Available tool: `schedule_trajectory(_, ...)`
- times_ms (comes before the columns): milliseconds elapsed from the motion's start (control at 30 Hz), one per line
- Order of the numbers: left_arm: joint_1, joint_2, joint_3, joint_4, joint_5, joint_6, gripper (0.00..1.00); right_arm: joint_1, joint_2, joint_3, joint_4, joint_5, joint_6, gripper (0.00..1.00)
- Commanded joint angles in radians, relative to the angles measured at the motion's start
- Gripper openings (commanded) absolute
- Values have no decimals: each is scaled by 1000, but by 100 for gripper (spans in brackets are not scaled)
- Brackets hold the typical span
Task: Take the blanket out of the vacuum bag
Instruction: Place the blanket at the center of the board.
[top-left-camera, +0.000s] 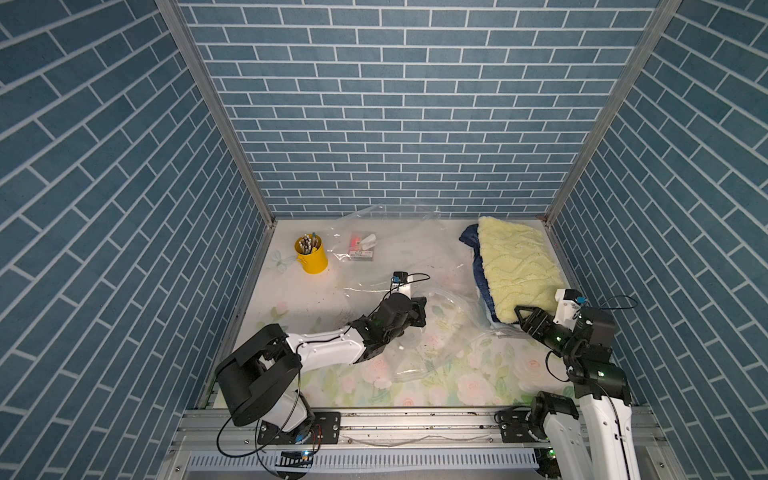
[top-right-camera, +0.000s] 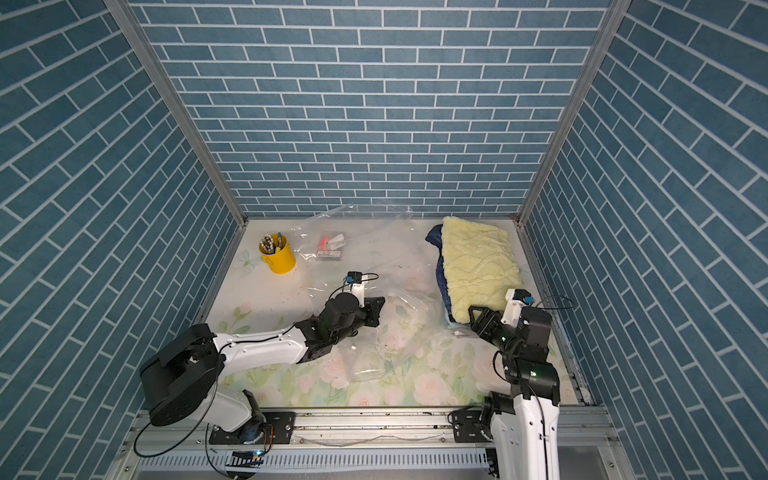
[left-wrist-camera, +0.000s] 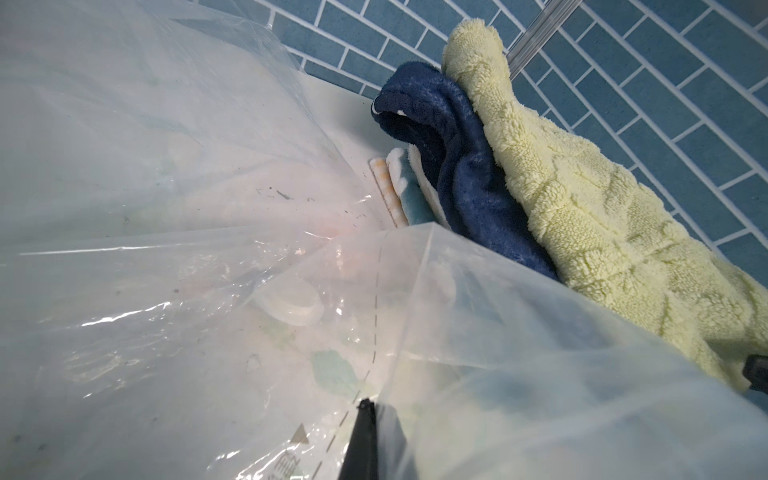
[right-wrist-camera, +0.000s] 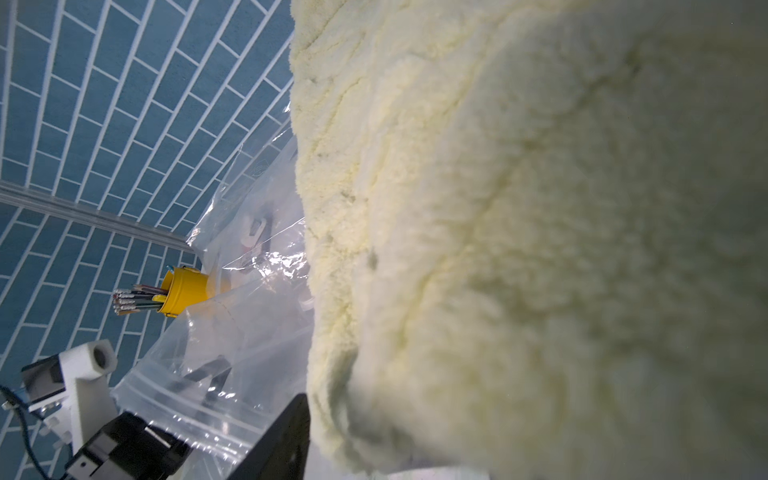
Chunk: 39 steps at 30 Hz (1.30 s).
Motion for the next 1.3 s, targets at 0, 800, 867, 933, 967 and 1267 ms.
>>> schedule_trajectory(0,5,-24,55,-78,-24,31,2,6,-59,-45,-34,-60,21,66)
schedule_trajectory(800,8,46,311,-361,-112,5,10,26,-257,-285,163,-182,203,65)
schedule_trajectory(867,5,45,329,-390,-130,14,10,26,-239,-246,149,-205,177,65)
schedule_trajectory(933,-1,42,331,-407,-148,17,11,26,-219,-203,127,-213,140,64)
schedule_trajectory(967,-1,42,331,-415,-153,19,11,27,-207,-168,119,-227,122,63)
schedule_trajectory(1267,-8,34,276,-421,-221,-30,12,166,-52,43,127,-241,42,63)
